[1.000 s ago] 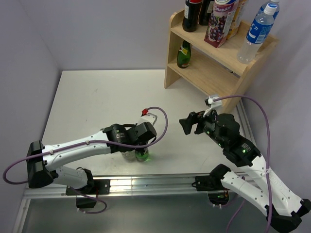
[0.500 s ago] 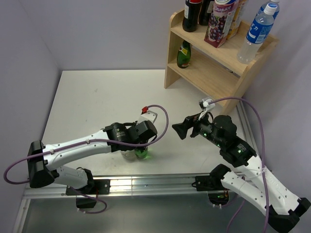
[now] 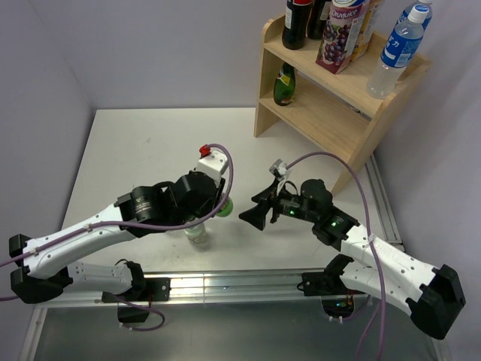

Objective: Place and organize the beverage onto the shelf
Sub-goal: Place the drink on the shelf.

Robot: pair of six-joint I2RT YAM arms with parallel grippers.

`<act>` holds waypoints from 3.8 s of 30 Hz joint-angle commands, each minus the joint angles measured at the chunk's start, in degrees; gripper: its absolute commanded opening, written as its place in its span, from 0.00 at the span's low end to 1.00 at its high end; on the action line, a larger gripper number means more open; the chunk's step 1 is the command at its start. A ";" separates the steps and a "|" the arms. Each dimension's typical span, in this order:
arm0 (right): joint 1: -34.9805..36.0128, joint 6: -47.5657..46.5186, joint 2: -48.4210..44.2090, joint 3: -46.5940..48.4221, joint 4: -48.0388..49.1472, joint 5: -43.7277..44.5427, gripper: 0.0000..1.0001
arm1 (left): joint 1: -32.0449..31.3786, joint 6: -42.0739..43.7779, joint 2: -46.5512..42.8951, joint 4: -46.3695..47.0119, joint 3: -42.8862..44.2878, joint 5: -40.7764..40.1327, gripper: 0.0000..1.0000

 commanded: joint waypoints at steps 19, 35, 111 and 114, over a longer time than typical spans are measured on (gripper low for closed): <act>20.30 -16.65 9.23 9.27 7.91 12.03 0.91 | 0.11 11.67 -11.76 8.20 6.58 17.01 0.00; 23.55 -9.80 14.50 9.09 20.92 1.83 0.80 | 0.11 12.37 -18.71 22.18 -0.81 25.63 0.00; 27.51 -8.65 15.64 11.99 18.38 11.85 0.80 | 0.11 12.29 -17.39 18.39 4.73 18.86 0.00; 27.60 -8.74 15.99 11.29 18.90 10.44 0.79 | 0.11 12.55 -18.18 18.92 4.04 17.90 0.00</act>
